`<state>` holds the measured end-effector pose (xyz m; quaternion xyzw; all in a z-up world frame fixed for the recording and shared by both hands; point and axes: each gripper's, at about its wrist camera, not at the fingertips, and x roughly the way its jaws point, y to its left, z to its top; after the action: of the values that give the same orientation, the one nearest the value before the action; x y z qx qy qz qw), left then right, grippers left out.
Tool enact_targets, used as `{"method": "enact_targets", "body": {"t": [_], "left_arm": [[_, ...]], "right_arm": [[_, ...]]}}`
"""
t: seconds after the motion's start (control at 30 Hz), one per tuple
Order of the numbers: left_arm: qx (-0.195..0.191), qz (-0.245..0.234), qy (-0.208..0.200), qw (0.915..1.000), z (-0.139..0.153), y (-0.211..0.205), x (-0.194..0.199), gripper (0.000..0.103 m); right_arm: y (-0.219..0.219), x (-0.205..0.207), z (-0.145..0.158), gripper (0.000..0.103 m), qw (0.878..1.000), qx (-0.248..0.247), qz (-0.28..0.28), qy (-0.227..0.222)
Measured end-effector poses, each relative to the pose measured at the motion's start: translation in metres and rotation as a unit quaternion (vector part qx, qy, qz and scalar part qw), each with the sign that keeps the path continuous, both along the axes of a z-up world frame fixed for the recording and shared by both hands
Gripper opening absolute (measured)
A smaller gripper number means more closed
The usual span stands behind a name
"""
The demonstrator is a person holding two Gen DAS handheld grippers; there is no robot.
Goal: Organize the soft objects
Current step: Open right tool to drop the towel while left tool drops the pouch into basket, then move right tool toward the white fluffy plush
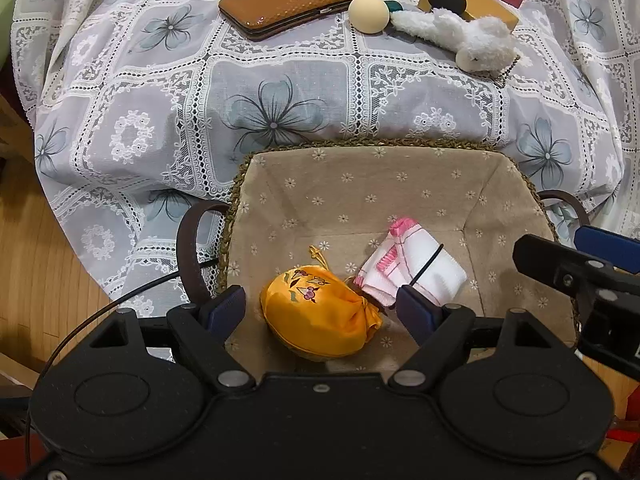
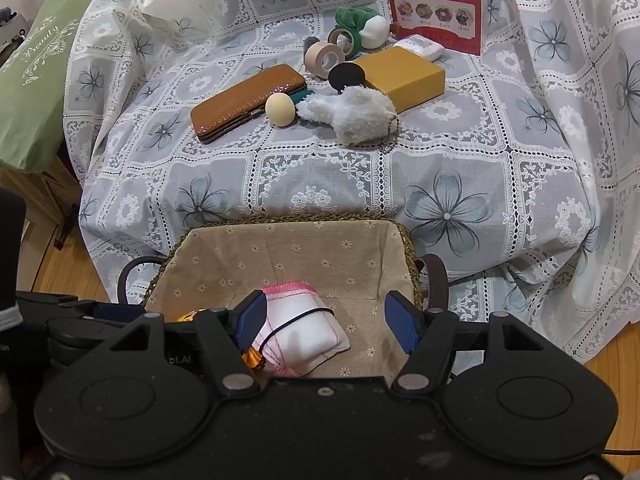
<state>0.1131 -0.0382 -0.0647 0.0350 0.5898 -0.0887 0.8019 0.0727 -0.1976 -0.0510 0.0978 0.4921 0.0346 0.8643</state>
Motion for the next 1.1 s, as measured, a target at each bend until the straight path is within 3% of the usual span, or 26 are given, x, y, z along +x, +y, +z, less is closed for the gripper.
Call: {"method": "enact_targets", "body": {"t": [0.43, 0.77, 1.1], "left_arm": [[0.003, 0.002, -0.003, 1.0, -0.001, -0.002, 0.006, 0.078], [0.008, 0.007, -0.013, 0.9999, 0.001, -0.004, 0.022, 0.078], [0.008, 0.006, -0.023, 0.9997, 0.0, -0.006, 0.045, 0.078]], "right_arm": [[-0.003, 0.012, 0.001, 0.067, 1.0, 0.004, -0.008, -0.012], [-0.014, 0.04, 0.009, 0.07, 0.998, 0.0, -0.032, -0.045], [-0.019, 0.088, 0.013, 0.083, 0.994, -0.021, -0.043, -0.098]]}}
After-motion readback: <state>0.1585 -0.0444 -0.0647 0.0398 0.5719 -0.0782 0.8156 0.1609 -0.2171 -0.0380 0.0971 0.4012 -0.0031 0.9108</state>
